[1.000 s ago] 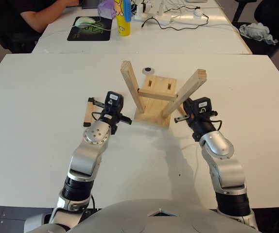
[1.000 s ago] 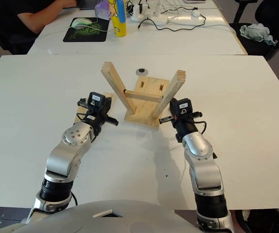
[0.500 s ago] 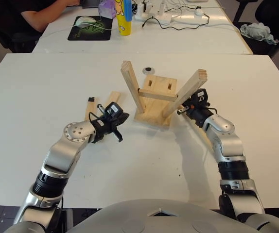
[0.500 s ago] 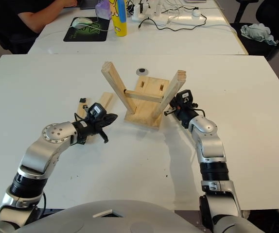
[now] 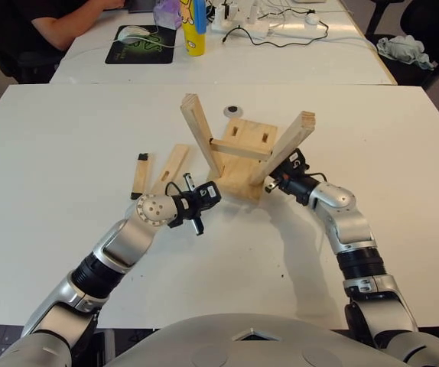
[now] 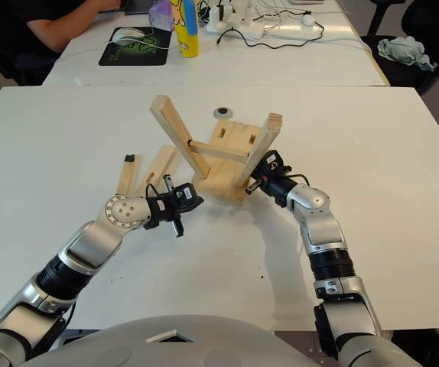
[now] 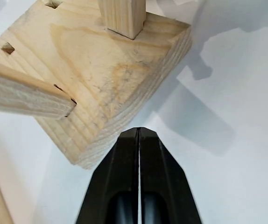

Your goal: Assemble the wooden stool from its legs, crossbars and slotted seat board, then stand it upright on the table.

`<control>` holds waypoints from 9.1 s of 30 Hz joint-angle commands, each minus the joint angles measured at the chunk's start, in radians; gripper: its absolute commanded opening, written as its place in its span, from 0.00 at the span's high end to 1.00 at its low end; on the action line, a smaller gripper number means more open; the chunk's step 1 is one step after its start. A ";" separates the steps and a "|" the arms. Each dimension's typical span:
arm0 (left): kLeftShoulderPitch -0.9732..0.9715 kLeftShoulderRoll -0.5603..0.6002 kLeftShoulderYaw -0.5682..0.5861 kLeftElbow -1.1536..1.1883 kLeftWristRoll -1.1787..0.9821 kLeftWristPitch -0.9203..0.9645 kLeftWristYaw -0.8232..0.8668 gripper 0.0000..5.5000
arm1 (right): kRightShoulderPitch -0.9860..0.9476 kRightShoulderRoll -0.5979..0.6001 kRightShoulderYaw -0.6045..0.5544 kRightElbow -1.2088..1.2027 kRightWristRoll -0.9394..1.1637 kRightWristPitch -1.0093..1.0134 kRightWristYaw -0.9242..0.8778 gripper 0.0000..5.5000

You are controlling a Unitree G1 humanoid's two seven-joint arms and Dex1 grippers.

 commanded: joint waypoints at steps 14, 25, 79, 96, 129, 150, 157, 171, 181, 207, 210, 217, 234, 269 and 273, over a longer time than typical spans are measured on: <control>-0.048 0.027 0.112 0.088 0.092 -0.016 0.009 1.00 | -0.112 0.138 0.119 0.144 -0.073 -0.042 -0.020 1.00; -0.073 0.012 0.155 0.145 0.083 -0.055 -0.018 1.00 | -0.105 0.154 0.172 0.077 -0.112 0.035 -0.010 1.00; 0.103 0.149 0.379 -0.087 -0.155 0.075 -0.175 1.00 | -0.048 -0.354 0.531 -0.209 -0.293 0.212 0.645 1.00; 0.107 0.125 0.333 -0.075 -0.155 0.067 -0.144 1.00 | -0.057 -0.159 0.380 -0.323 -0.109 0.261 0.428 1.00; 0.103 -0.113 0.750 0.105 -0.384 0.349 0.311 0.54 | 0.135 0.037 0.075 -0.562 0.246 0.413 0.013 1.00; 0.153 -0.094 0.710 0.140 -0.368 0.350 0.312 0.60 | 0.131 0.034 0.113 -0.566 0.232 0.431 -0.020 1.00; 0.165 -0.080 0.681 0.148 -0.357 0.321 0.289 0.76 | 0.093 0.047 0.076 -0.560 0.260 0.435 -0.034 1.00; 0.232 -0.085 0.807 -0.026 -0.335 -0.298 0.262 0.76 | 0.101 0.182 -0.094 -0.574 0.562 0.602 -0.101 0.78; 0.410 -0.077 0.601 -0.291 -0.273 -0.473 0.143 0.76 | 0.054 0.283 -0.271 -0.582 1.019 0.741 -0.272 0.48; 0.388 -0.140 0.390 -0.307 -0.174 -0.503 0.168 0.76 | -0.026 0.339 -0.250 -0.484 1.070 0.664 -0.416 0.56; 0.392 -0.142 0.389 -0.304 -0.171 -0.502 0.175 0.76 | -0.025 0.333 -0.249 -0.484 1.082 0.667 -0.422 0.65; 0.403 -0.146 0.396 -0.289 -0.167 -0.502 0.185 0.76 | -0.021 0.319 -0.250 -0.488 1.097 0.668 -0.429 0.81; 0.352 -0.210 0.468 -0.372 -0.418 -0.447 0.172 0.60 | 0.044 0.249 -0.127 -0.438 0.817 0.592 -0.436 0.92; 0.566 -0.333 0.480 -0.455 -0.325 -0.471 0.408 0.60 | 0.299 -0.388 -0.590 -0.490 0.879 0.679 -0.269 0.92; 0.592 -0.343 0.474 -0.466 -0.309 -0.478 0.423 0.60 | 0.274 -0.402 -0.578 -0.458 0.847 0.689 -0.235 0.92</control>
